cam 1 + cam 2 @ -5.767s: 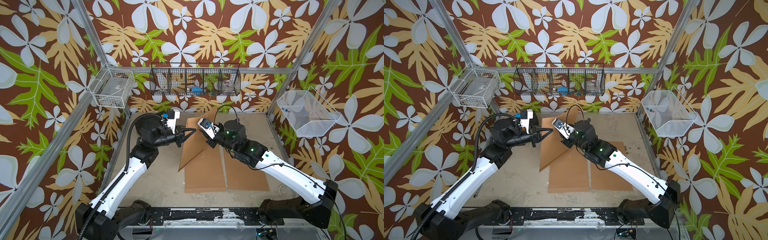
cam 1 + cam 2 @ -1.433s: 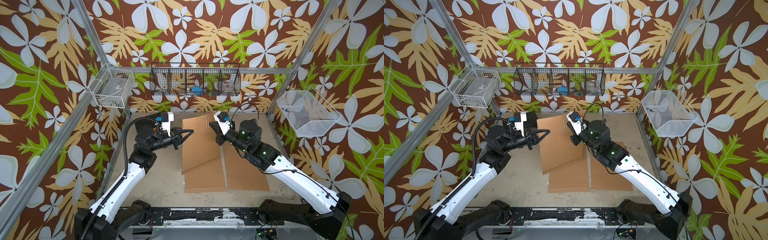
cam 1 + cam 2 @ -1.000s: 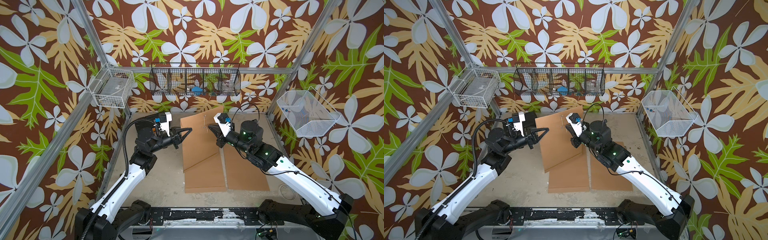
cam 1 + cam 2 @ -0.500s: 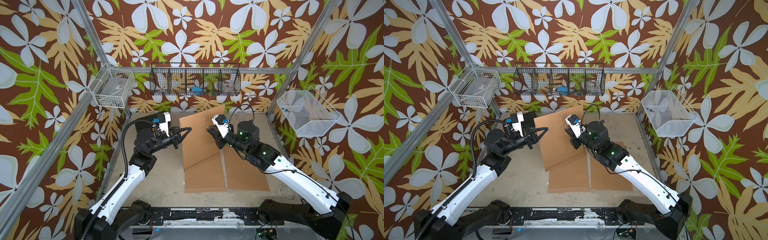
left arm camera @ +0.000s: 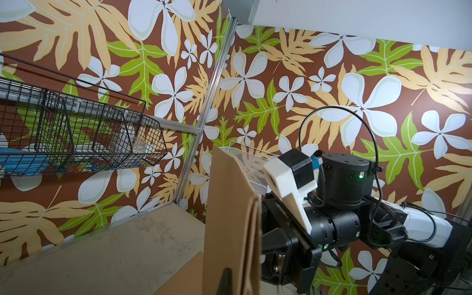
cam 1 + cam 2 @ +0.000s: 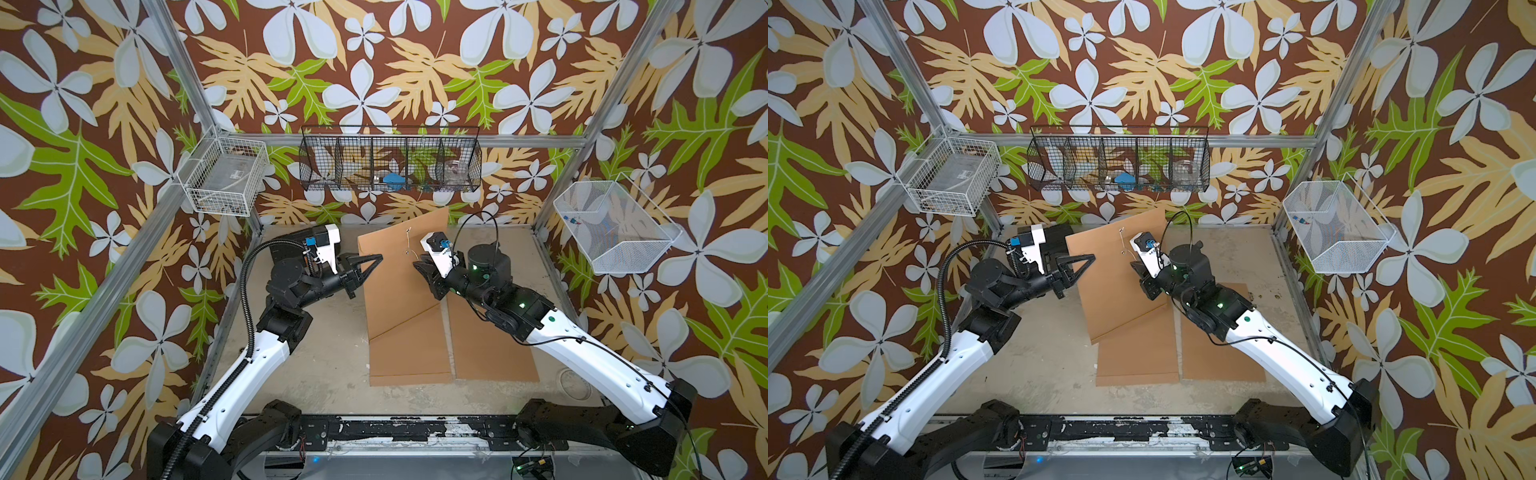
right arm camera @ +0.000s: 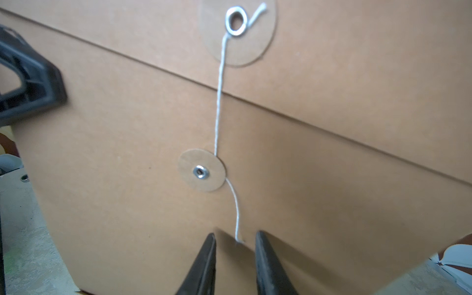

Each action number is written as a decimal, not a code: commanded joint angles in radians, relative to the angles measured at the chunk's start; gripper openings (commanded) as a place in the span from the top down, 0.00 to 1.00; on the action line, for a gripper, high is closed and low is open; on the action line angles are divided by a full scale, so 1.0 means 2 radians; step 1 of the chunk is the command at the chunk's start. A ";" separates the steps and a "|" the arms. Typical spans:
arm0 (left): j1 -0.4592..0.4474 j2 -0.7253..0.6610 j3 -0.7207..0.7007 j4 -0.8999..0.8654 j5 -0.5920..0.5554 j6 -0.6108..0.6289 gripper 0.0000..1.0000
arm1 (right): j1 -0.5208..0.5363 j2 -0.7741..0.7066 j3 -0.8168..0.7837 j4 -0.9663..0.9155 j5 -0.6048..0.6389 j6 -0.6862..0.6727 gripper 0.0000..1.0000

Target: Open the file bag

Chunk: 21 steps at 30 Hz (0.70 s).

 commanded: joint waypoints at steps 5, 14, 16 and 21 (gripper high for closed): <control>0.001 -0.001 0.001 0.021 0.013 -0.003 1.00 | 0.000 0.004 0.005 0.024 0.010 0.005 0.75; 0.001 -0.002 -0.001 0.021 0.013 -0.004 1.00 | 0.001 0.015 0.007 0.031 0.003 0.009 0.79; 0.001 -0.002 -0.001 0.022 0.013 -0.005 1.00 | 0.000 0.017 0.008 0.035 0.001 0.011 0.80; 0.001 -0.003 -0.003 0.021 0.013 -0.005 1.00 | 0.001 0.021 0.009 0.041 0.002 0.014 0.85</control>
